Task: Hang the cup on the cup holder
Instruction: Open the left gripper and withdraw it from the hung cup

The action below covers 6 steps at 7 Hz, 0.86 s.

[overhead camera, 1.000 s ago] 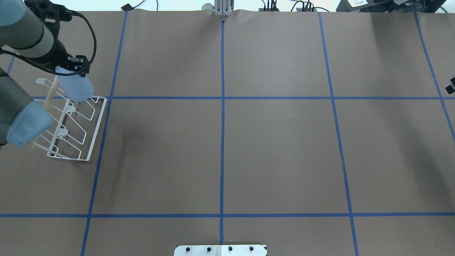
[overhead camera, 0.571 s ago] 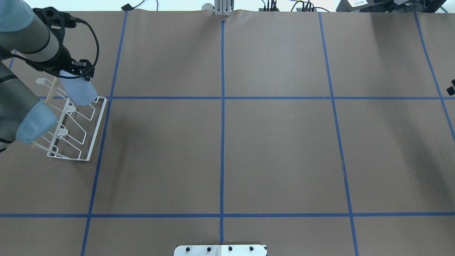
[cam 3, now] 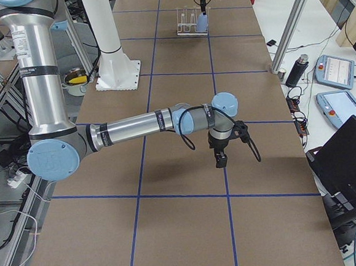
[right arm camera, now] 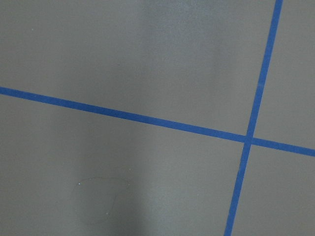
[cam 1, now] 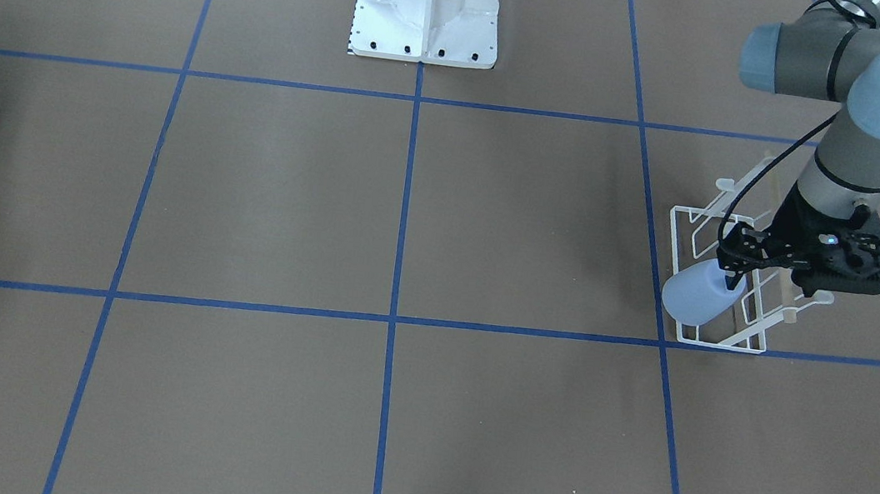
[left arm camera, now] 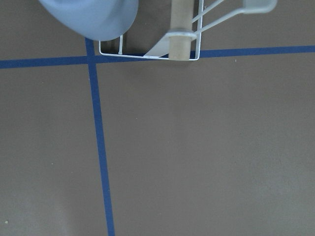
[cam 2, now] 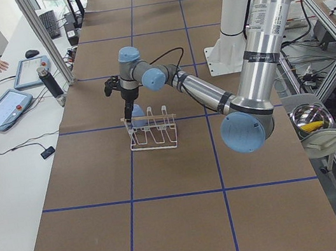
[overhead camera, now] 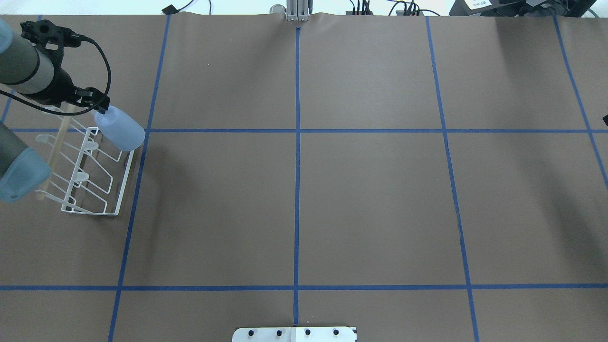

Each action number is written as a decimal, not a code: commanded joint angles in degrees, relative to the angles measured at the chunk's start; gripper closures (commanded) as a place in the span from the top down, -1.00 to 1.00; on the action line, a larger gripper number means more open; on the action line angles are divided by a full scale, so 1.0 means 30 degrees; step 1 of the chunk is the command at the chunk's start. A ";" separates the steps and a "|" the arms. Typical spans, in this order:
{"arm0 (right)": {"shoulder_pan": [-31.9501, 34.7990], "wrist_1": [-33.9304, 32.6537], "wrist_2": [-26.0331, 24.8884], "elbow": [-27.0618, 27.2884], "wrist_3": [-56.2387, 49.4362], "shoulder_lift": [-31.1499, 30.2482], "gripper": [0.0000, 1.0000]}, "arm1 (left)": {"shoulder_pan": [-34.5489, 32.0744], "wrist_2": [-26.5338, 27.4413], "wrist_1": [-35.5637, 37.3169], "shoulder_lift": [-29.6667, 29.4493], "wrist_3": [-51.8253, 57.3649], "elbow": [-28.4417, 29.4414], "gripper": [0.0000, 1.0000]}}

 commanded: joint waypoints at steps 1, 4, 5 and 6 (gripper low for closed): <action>0.0033 -0.0007 -0.0246 0.0031 -0.0049 0.0092 1.00 | -0.3314 -0.2856 0.0121 0.0897 0.4293 0.0123 0.97; 0.0588 -0.0008 0.0929 -0.0143 -0.0138 -0.0404 1.00 | -0.7599 -0.4713 0.0679 0.1632 1.0598 0.1992 0.97; 0.1112 0.0109 0.0900 -0.0231 -0.0051 -0.1103 1.00 | -0.8366 -0.5357 0.0592 0.2591 1.2412 0.2957 0.97; 0.1784 0.0110 0.1161 -0.0319 -0.0079 -0.1197 1.00 | -0.9215 -0.5393 0.0272 0.3993 1.2982 0.3344 0.97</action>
